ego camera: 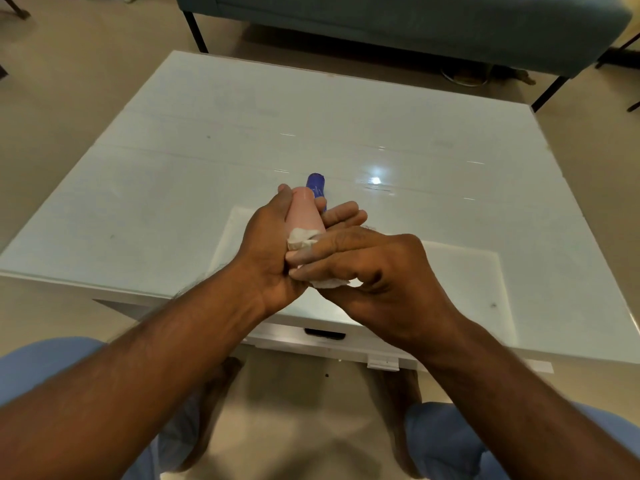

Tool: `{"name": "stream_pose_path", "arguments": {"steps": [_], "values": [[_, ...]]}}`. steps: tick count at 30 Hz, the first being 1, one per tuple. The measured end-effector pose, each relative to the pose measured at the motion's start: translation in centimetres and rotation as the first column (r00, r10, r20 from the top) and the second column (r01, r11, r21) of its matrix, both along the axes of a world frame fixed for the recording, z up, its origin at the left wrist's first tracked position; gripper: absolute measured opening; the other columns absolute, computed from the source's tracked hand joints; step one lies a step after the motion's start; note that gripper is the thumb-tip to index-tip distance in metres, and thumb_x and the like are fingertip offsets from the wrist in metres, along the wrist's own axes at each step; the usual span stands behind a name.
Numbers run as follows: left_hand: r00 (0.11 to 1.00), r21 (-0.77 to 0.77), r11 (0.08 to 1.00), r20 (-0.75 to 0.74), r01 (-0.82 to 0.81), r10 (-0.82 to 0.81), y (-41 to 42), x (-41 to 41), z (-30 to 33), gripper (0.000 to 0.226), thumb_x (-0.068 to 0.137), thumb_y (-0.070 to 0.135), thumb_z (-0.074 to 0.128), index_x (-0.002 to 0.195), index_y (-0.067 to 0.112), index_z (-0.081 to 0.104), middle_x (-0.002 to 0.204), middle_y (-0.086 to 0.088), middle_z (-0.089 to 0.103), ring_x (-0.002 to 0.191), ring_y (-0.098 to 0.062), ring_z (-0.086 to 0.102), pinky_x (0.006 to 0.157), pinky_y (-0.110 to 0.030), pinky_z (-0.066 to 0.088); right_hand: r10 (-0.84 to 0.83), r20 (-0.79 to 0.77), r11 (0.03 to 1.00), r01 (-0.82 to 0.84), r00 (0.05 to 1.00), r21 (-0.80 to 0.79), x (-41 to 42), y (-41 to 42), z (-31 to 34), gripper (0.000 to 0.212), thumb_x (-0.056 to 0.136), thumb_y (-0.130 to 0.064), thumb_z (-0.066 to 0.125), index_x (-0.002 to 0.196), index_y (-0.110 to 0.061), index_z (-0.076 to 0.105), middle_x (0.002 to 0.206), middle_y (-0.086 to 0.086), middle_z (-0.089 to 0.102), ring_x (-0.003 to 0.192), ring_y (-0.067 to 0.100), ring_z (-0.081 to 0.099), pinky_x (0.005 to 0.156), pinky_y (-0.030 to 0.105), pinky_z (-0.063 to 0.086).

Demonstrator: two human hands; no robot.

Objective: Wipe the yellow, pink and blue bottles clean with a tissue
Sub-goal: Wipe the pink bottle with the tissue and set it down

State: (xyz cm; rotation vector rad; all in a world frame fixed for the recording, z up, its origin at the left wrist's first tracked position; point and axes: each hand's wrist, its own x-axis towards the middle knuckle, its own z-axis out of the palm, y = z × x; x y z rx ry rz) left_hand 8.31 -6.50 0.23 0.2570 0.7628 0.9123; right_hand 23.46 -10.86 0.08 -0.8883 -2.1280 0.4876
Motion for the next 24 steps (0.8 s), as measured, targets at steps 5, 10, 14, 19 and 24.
{"name": "stream_pose_path", "arguments": {"steps": [5, 10, 14, 19, 24], "values": [[0.996, 0.054, 0.995, 0.005, 0.086, -0.086, 0.5, -0.5, 0.6, 0.061, 0.102, 0.057, 0.032, 0.127, 0.004, 0.047, 0.123, -0.019, 0.069, 0.116, -0.035, 0.067, 0.094, -0.044, 0.056, -0.082, 0.115, 0.991, 0.068, 0.99, 0.118, -0.3, -0.4, -0.8, 0.04, 0.089, -0.006, 0.08, 0.127, -0.009, 0.074, 0.14, 0.004, 0.067, 0.135, 0.017, 0.061, 0.111, 0.04, 0.05], [0.985, 0.107, 0.98, -0.068, 0.168, -0.161, 0.3, -0.6, 0.6, 0.071, 0.102, 0.057, 0.027, 0.138, 0.001, 0.05, 0.131, -0.02, 0.065, 0.122, -0.031, 0.063, 0.106, -0.042, 0.048, -0.069, 0.376, 0.996, 0.085, 0.924, -0.027, -0.5, -0.1, -0.8, 0.07, 0.099, -0.025, 0.063, 0.161, -0.011, 0.033, 0.172, 0.008, 0.021, 0.161, 0.022, 0.016, 0.128, 0.045, 0.026], [0.987, 0.182, 0.975, -0.121, 0.125, -0.104, 0.0, 0.3, 0.2, 0.056, 0.105, 0.05, 0.027, 0.137, 0.012, 0.053, 0.127, -0.023, 0.067, 0.12, -0.036, 0.064, 0.111, -0.051, 0.042, -0.094, 0.417, 0.984, 0.148, 0.904, -0.1, -0.9, -0.4, -0.8, 0.088, 0.101, -0.026, 0.059, 0.165, -0.006, 0.002, 0.174, 0.013, -0.011, 0.162, 0.022, -0.006, 0.13, 0.041, 0.022], [0.998, 0.137, 0.989, -0.025, 0.057, -0.054, 0.5, 0.1, 0.1, 0.064, 0.104, 0.054, 0.023, 0.136, 0.005, 0.05, 0.128, -0.019, 0.067, 0.119, -0.032, 0.065, 0.106, -0.042, 0.048, -0.151, 0.275, 0.988, 0.138, 0.95, 0.066, -1.3, -0.7, -1.1, 0.065, 0.094, -0.006, 0.071, 0.154, -0.004, 0.045, 0.165, 0.017, 0.036, 0.143, 0.032, 0.052, 0.106, 0.034, 0.055], [0.994, 0.107, 0.994, 0.113, 0.0, -0.013, 1.0, -0.3, 0.3, 0.05, 0.104, 0.05, 0.03, 0.114, 0.007, 0.054, 0.124, -0.022, 0.069, 0.117, -0.036, 0.065, 0.103, -0.047, 0.048, -0.109, -0.054, 0.986, 0.115, 0.993, 0.122, -1.2, -0.8, -1.0, 0.021, 0.081, 0.004, 0.084, 0.101, -0.003, 0.083, 0.11, 0.012, 0.08, 0.105, 0.023, 0.077, 0.099, 0.036, 0.059]]}}
